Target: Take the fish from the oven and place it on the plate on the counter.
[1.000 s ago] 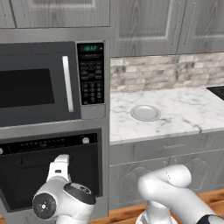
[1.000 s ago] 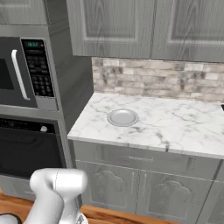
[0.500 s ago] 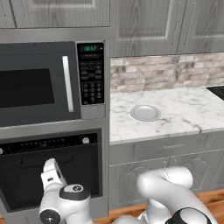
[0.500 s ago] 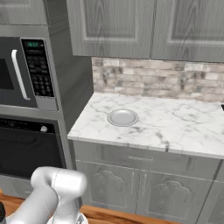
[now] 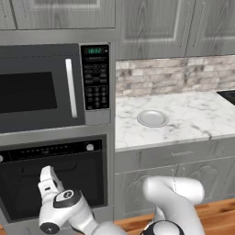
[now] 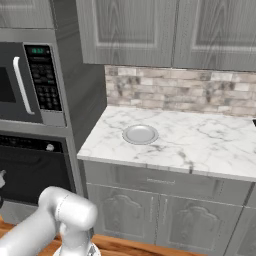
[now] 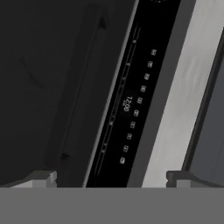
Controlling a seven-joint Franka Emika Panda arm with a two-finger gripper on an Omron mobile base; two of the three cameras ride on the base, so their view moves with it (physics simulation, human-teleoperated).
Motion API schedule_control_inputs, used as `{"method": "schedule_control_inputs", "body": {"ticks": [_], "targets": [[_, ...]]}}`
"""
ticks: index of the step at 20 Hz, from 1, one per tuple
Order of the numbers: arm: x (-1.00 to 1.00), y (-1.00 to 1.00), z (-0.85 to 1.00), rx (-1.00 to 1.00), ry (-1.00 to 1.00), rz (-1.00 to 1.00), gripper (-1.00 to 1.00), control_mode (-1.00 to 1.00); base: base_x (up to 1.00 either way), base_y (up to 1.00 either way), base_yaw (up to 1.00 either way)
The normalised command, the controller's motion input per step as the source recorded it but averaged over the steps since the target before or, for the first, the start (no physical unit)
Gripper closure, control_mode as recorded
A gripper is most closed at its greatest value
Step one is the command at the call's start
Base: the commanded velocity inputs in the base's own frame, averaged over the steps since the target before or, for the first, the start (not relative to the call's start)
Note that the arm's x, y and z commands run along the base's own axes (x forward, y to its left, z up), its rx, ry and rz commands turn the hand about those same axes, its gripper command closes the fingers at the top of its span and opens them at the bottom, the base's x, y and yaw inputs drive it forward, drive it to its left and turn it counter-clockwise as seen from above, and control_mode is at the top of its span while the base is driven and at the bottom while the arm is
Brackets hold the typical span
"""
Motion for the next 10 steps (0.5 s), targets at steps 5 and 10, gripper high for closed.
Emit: {"method": "schedule_control_inputs", "body": {"ticks": [5,10], "targets": [[0.36,0.16,-0.17,0.08,-0.06,-0.01,-1.0,-1.0,0.0,0.0,0.0],[0.54,0.06,-0.35,0.11,0.0,0.0,-1.0,-1.0,0.0,0.0,0.0]]}}
